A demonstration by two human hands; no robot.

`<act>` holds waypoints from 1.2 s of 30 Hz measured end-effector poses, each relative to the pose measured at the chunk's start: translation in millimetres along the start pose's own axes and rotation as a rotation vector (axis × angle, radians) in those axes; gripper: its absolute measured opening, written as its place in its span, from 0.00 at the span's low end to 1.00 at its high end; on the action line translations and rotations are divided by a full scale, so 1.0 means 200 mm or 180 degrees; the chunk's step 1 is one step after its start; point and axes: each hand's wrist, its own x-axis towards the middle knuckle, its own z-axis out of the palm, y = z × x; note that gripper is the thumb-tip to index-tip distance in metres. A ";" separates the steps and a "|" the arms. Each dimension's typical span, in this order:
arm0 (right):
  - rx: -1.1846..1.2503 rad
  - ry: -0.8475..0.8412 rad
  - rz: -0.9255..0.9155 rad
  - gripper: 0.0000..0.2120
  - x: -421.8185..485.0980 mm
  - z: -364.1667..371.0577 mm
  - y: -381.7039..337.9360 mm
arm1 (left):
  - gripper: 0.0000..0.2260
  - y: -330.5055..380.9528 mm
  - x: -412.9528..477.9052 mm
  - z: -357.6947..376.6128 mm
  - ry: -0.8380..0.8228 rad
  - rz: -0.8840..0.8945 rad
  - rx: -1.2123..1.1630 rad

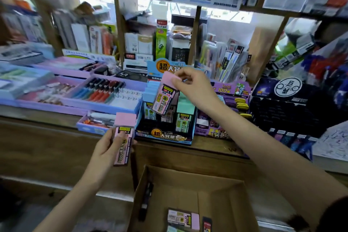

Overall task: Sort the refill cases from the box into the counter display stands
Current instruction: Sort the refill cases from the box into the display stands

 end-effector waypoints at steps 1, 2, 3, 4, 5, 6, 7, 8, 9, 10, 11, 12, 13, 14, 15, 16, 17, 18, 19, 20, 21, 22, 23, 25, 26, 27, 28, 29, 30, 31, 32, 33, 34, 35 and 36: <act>-0.0212 -0.0045 -0.0033 0.03 0.01 0.02 0.02 | 0.09 0.00 0.00 -0.01 0.0030 0.0028 0.0013; -0.0389 -0.0099 -0.0088 0.03 0.02 0.04 0.04 | 0.09 -0.01 0.00 -0.02 0.0040 0.0051 0.0030; -0.0530 -0.0148 -0.0171 0.02 0.02 0.05 0.05 | 0.09 -0.01 0.00 -0.03 0.0029 0.0060 0.0039; -0.0655 -0.0184 -0.0243 0.02 0.01 0.05 0.06 | 0.09 -0.01 0.00 -0.03 0.0008 0.0065 0.0048; -0.0752 -0.0214 -0.0280 0.02 0.01 0.06 0.08 | 0.09 -0.02 0.00 -0.03 -0.0007 0.0070 0.0055; -0.0828 -0.0245 -0.0269 0.04 0.00 0.06 0.09 | 0.09 -0.02 0.01 -0.03 -0.0014 0.0074 0.0054; -0.0894 -0.0285 -0.0239 0.05 0.00 0.06 0.10 | 0.09 -0.02 0.01 -0.02 -0.0021 0.0071 0.0039; -0.0952 -0.0333 -0.0214 0.06 -0.01 0.06 0.10 | 0.09 -0.02 0.02 -0.01 -0.0037 0.0069 0.0023; -0.0994 -0.0391 -0.0209 0.05 -0.01 0.06 0.10 | 0.08 -0.02 0.02 -0.01 -0.0057 0.0078 0.0020; -0.1024 -0.0457 -0.0215 0.03 -0.01 0.07 0.10 | 0.08 -0.02 0.02 0.00 -0.0081 0.0094 0.0032; -0.1053 -0.0522 -0.0226 0.02 -0.02 0.06 0.10 | 0.08 -0.02 0.02 0.01 -0.0105 0.0103 0.0044; -0.1084 -0.0588 -0.0232 0.02 -0.02 0.06 0.10 | 0.08 -0.02 0.03 0.01 -0.0123 0.0094 0.0035; -0.1126 -0.0657 -0.0239 0.04 -0.02 0.06 0.10 | 0.09 -0.02 0.03 0.01 -0.0140 0.0070 0.0009; -0.1186 -0.0718 -0.0252 0.06 -0.02 0.06 0.11 | 0.09 -0.02 0.03 0.02 -0.0156 0.0048 -0.0017; -0.1256 -0.0741 -0.0287 0.07 -0.02 0.07 0.11 | 0.09 -0.02 0.03 0.02 -0.0169 0.0032 -0.0034; -0.1347 -0.0716 -0.0336 0.09 -0.03 0.08 0.13 | 0.09 -0.02 0.04 0.03 -0.0179 0.0019 -0.0050; -0.1464 -0.0655 -0.0395 0.10 -0.03 0.09 0.14 | 0.09 -0.02 0.04 0.03 -0.0183 0.0001 -0.0068; -0.1578 -0.0582 -0.0440 0.10 -0.03 0.10 0.15 | 0.08 -0.02 0.04 0.04 -0.0186 -0.0010 -0.0080; -0.1646 -0.0513 -0.0451 0.11 -0.03 0.12 0.16 | 0.08 -0.01 0.04 0.04 -0.0188 -0.0006 -0.0079; -0.1658 -0.0453 -0.0418 0.12 -0.03 0.13 0.17 | 0.08 -0.01 0.05 0.04 -0.0195 0.0008 -0.0079; -0.1636 -0.0402 -0.0350 0.13 -0.04 0.14 0.18 | 0.08 -0.01 0.05 0.05 -0.0206 0.0016 -0.0090; -0.1606 -0.0364 -0.0276 0.14 -0.04 0.14 0.18 | 0.09 0.00 0.05 0.05 -0.0219 0.0015 -0.0106; -0.1580 -0.0346 -0.0223 0.14 -0.04 0.14 0.17 | 0.09 0.01 0.05 0.06 -0.0235 0.0018 -0.0115; -0.1564 -0.0355 -0.0197 0.14 -0.04 0.13 0.15 | 0.10 0.02 0.06 0.07 -0.0278 0.0059 -0.0125; -0.1551 -0.0350 -0.0229 0.14 -0.05 0.13 0.14 | 0.10 0.04 0.07 0.08 -0.0308 0.0099 -0.0126; -0.1485 -0.0338 -0.0284 0.14 -0.06 0.12 0.12 | 0.10 0.05 0.08 0.09 -0.0343 0.0152 -0.0111; -0.1301 -0.0348 -0.0337 0.14 -0.07 0.12 0.09 | 0.10 0.07 0.08 0.11 -0.0382 0.0219 -0.0087; -0.0989 -0.0407 -0.0359 0.14 -0.09 0.12 0.05 | 0.10 0.08 0.09 0.12 -0.0426 0.0293 -0.0051; -0.0609 -0.0512 -0.0338 0.14 -0.11 0.12 0.01 | 0.11 0.10 0.11 0.14 -0.0472 0.0358 -0.0015; -0.0272 -0.0633 -0.0290 0.14 -0.13 0.11 -0.03 | 0.11 0.12 0.12 0.17 -0.0519 0.0411 0.0006; -0.0077 -0.0731 -0.0248 0.14 -0.14 0.12 -0.07 | 0.10 0.14 0.13 0.19 -0.0559 0.0473 0.0042; -0.0031 -0.0796 -0.0234 0.13 -0.14 0.11 -0.10 | 0.10 0.15 0.15 0.21 -0.0583 0.0555 0.0117; -0.0036 -0.0826 -0.0221 0.11 -0.14 0.11 -0.11 | 0.10 0.16 0.17 0.23 -0.0600 0.0640 0.0213; -0.0004 -0.0821 -0.0182 0.10 -0.14 0.11 -0.13 | 0.10 0.17 0.18 0.25 -0.0623 0.0697 0.0290; 0.0080 -0.0782 -0.0113 0.08 -0.13 0.09 -0.13 | 0.10 0.17 0.19 0.26 -0.0662 0.0719 0.0337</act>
